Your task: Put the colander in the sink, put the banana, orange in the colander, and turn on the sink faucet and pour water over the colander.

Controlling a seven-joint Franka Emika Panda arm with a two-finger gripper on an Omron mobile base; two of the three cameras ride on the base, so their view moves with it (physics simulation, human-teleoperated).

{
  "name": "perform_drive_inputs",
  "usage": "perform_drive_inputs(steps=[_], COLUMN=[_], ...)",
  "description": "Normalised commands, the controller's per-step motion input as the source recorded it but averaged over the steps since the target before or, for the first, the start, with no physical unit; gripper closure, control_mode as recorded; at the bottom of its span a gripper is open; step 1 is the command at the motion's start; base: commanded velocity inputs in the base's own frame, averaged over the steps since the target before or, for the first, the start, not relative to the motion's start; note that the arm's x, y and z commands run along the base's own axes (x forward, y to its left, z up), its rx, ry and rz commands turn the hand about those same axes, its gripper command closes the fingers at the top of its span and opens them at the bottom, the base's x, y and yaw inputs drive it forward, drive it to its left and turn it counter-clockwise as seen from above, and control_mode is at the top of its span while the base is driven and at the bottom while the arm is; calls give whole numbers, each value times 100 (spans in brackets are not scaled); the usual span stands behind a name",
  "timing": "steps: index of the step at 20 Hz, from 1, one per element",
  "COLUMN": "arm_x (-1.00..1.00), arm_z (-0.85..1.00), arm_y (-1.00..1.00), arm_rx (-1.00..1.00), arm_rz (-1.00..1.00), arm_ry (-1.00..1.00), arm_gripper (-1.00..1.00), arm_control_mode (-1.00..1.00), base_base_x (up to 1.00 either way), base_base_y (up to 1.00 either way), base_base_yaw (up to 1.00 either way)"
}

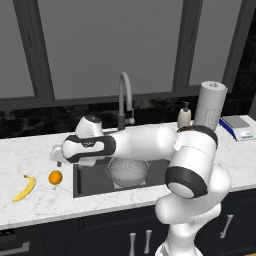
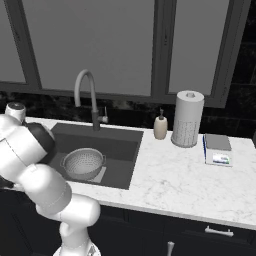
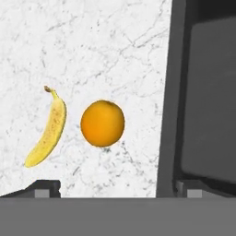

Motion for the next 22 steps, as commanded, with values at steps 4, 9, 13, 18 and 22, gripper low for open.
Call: perform_drive_inputs(steps=[4,9,13,18,22], arm_x=[10,19,18,16,23], arm_z=[-9,-12,-11,-5,0], arm_y=[31,30,15,15,13], arm_rx=[-1,-11,-24,-19,-3], arm_rz=[8,1,0,0,0], arm_ry=[21,6,0,0,0], arm_gripper=[-100,-100,-100,-100,-100], arm_control_mode=[-100,-100,-100,-100,-100], base_base_x=[0,0,0,0,0], base_base_y=[0,0,0,0,0], base_base_yaw=[0,0,0,0,0])
